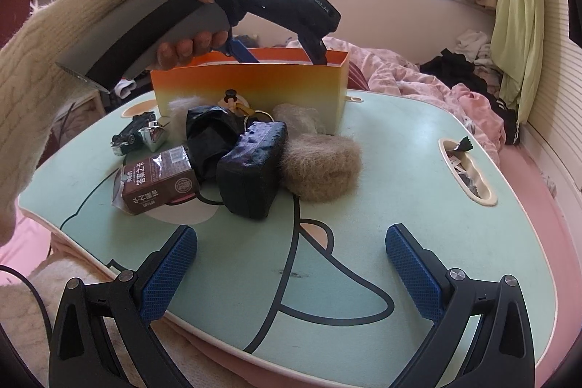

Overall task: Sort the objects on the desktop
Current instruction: 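Reach the left gripper into the box and grasp the blue printed tin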

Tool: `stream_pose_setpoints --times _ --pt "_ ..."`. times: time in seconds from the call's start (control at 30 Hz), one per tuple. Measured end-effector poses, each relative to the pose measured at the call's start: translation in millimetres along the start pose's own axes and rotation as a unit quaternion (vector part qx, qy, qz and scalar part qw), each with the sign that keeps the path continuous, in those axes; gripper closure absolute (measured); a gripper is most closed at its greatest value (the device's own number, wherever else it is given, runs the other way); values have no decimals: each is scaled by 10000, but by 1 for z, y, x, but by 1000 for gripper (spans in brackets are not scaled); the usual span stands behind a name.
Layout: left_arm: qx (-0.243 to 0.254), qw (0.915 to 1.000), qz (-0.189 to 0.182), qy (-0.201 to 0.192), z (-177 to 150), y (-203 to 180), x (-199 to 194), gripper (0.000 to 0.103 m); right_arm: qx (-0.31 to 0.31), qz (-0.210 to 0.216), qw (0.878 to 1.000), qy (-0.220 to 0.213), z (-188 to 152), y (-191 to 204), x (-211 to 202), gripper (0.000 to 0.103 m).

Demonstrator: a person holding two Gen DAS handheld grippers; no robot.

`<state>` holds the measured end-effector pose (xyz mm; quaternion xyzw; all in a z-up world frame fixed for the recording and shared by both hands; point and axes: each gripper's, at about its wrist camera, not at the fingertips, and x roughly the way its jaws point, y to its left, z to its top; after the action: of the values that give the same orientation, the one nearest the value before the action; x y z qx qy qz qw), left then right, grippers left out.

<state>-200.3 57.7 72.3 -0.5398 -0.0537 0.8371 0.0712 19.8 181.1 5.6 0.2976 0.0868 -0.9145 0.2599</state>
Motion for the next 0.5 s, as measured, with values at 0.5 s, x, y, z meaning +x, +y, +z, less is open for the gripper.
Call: stream_pose_setpoints --times 0.5 --pt "-254 9952 -58 943 12 -6 44 13 18 11 10000 -5 0 -1 0 0"
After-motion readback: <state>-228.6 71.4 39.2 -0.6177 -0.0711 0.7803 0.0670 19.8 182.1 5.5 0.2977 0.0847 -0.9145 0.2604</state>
